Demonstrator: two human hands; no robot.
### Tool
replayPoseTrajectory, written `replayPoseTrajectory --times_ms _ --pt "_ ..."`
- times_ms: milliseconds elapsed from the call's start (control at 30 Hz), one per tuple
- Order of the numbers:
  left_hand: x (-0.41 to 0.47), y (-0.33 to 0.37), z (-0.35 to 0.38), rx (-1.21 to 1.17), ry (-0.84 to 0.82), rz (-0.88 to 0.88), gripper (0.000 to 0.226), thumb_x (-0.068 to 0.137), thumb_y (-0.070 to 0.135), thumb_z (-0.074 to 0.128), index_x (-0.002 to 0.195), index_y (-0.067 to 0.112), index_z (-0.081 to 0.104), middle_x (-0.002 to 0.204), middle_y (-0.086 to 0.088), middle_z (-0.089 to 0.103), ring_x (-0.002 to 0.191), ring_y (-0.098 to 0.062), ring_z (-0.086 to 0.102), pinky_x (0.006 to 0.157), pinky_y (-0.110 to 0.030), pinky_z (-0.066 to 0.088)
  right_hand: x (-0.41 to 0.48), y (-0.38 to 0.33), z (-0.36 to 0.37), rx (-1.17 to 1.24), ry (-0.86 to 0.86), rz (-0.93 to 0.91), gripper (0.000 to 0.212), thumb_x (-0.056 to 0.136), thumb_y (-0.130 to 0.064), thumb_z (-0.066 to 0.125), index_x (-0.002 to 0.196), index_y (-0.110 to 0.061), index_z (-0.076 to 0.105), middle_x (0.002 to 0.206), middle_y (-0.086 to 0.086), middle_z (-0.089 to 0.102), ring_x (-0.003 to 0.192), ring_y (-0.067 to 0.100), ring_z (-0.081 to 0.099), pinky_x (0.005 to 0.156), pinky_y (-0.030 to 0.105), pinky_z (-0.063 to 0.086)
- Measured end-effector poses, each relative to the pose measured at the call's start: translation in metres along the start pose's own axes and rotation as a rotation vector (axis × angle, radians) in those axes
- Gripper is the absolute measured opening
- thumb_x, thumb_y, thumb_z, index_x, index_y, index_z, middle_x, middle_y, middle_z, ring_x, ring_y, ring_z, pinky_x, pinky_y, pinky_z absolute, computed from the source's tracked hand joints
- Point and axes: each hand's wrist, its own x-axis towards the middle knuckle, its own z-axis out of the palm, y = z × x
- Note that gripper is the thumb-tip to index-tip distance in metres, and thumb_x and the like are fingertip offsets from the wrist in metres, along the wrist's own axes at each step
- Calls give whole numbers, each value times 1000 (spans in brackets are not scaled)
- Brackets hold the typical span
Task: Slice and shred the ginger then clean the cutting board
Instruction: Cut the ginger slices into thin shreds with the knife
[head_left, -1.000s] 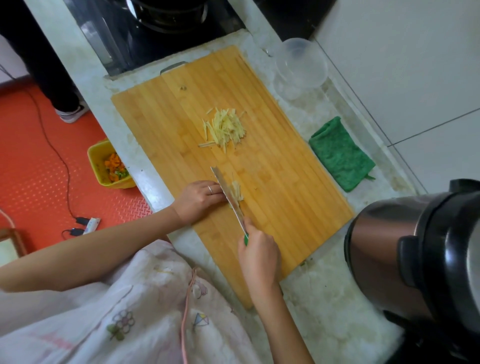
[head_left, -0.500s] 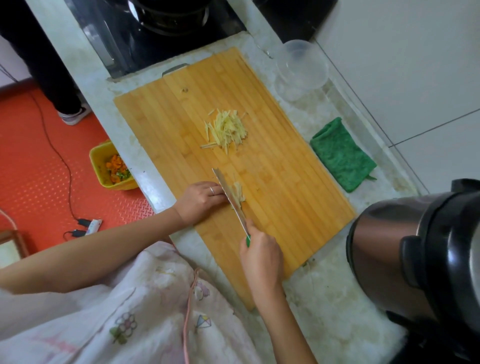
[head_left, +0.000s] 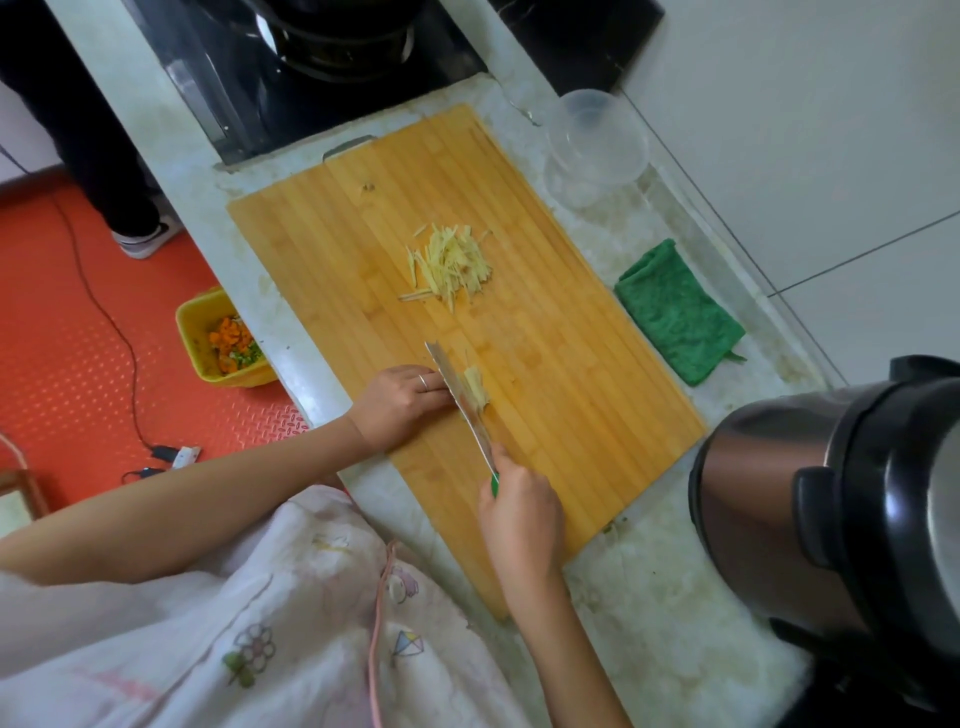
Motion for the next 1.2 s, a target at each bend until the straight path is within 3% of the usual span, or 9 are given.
replayPoseTrajectory --times_ms 200,367,500,733,933,1200 --pt "-2 -1 3 18 3 -1 27 102 21 39 100 13 66 98 -7 72 74 -26 69 62 -28 51 14 -6 4 35 -7 41 47 96 -20 47 142 -28 40 107 10 68 99 27 63 65 30 39" --pt "-1 0 2 -4 11 -6 23 102 21 40 102 14 62 96 -8 72 74 -27 69 62 -30 55 12 -7 0 16 3 13 48 97 -21 46 143 -28 38 107 9 68 99 26 63 69 33 43" --pt "1 1 -1 7 16 13 18 102 23 37 102 17 54 91 -8 72 71 -26 68 61 -28 53 0 -2 1 12 7 0 47 97 -21 44 144 -29 38 108 6 69 99 23 64 65 28 37" --pt "-2 0 4 39 25 -12 38 100 19 41 91 5 74 96 -9 72 77 -26 69 63 -29 56 18 -13 3 12 6 31 47 97 -22 47 142 -28 39 107 9 68 100 27 63 69 33 44" --pt "1 0 1 80 55 8 40 101 22 41 87 6 75 92 -7 73 73 -25 68 64 -28 49 5 -5 3 30 17 4 47 97 -19 44 143 -27 40 106 8 69 96 25 64 62 28 34" --pt "0 2 3 72 49 -3 43 102 23 39 87 6 75 94 -7 73 76 -25 70 62 -28 55 18 -12 6 12 13 31 46 97 -20 45 142 -27 40 106 8 68 100 26 63 67 33 43"
